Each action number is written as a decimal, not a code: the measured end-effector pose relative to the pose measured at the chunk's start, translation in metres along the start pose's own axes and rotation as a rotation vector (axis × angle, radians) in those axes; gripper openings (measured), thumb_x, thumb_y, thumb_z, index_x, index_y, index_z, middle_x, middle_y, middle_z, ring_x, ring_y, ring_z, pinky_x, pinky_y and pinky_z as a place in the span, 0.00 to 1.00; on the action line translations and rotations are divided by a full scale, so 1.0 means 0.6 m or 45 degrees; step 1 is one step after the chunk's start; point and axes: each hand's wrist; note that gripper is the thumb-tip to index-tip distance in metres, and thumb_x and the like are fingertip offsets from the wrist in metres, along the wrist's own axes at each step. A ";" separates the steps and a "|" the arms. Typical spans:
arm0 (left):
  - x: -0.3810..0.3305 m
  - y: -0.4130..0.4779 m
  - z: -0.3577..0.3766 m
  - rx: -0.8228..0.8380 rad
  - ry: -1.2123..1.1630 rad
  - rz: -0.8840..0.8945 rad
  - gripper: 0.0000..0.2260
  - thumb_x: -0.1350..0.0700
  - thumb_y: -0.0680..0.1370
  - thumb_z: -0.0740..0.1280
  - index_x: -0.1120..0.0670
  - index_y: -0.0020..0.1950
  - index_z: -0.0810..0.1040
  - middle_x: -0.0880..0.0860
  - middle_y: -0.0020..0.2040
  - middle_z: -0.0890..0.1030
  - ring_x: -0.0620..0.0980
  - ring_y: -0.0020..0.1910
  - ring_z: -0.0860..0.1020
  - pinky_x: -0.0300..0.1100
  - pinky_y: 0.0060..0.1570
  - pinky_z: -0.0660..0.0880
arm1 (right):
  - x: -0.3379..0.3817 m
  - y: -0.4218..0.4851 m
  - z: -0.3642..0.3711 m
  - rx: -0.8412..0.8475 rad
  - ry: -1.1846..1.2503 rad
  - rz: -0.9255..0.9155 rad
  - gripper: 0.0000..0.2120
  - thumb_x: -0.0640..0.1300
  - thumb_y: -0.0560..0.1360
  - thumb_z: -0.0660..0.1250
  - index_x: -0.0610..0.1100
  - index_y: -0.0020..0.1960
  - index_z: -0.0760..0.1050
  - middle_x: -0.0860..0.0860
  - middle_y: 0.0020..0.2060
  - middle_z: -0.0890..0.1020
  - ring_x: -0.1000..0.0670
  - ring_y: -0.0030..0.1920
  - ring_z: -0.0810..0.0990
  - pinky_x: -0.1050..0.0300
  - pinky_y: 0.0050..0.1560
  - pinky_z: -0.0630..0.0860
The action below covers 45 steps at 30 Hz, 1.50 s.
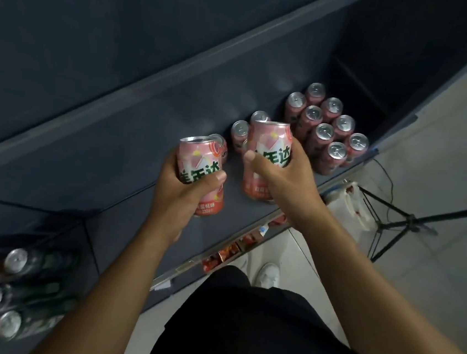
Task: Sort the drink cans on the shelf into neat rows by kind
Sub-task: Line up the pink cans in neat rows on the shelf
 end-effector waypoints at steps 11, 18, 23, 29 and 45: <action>0.070 0.087 -0.016 -0.246 -0.106 -0.080 0.35 0.59 0.64 0.81 0.56 0.68 0.71 0.55 0.59 0.82 0.43 0.51 0.83 0.37 0.47 0.79 | -0.041 0.108 0.063 -0.022 -0.290 -0.005 0.11 0.38 0.74 0.75 0.51 0.48 0.77 0.59 0.37 0.84 0.61 0.40 0.82 0.64 0.43 0.80; 0.138 0.120 -0.021 -0.308 -0.036 -0.120 0.30 0.72 0.69 0.76 0.56 0.65 0.68 0.50 0.53 0.80 0.40 0.44 0.80 0.35 0.41 0.77 | -0.113 0.160 0.084 -0.141 -0.371 0.127 0.24 0.40 0.68 0.79 0.47 0.62 0.77 0.52 0.50 0.86 0.55 0.50 0.85 0.57 0.54 0.81; 0.200 0.137 -0.006 -0.389 0.037 -0.196 0.31 0.68 0.67 0.79 0.51 0.63 0.70 0.45 0.53 0.81 0.43 0.48 0.81 0.44 0.49 0.80 | -0.170 0.197 0.087 -0.122 -0.440 0.126 0.23 0.34 0.67 0.78 0.49 0.58 0.75 0.58 0.46 0.83 0.63 0.43 0.81 0.69 0.44 0.75; 0.262 0.167 0.019 -0.599 0.141 -0.248 0.36 0.49 0.60 0.81 0.36 0.64 0.69 0.54 0.63 0.77 0.49 0.59 0.80 0.49 0.60 0.79 | -0.239 0.237 0.084 -0.093 -0.713 0.109 0.27 0.54 0.62 0.79 0.52 0.58 0.75 0.50 0.57 0.77 0.51 0.54 0.78 0.53 0.56 0.78; 0.356 0.228 0.039 -0.622 0.212 -0.321 0.36 0.59 0.64 0.82 0.50 0.66 0.67 0.51 0.57 0.80 0.49 0.55 0.81 0.46 0.49 0.80 | -0.360 0.291 0.087 0.170 -0.990 0.227 0.37 0.44 0.68 0.80 0.39 0.71 0.67 0.44 0.65 0.72 0.50 0.53 0.74 0.64 0.47 0.66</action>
Point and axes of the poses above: each hand's wrist, its own y-axis towards the middle knuckle, its own z-axis out of the palm, x = y × z
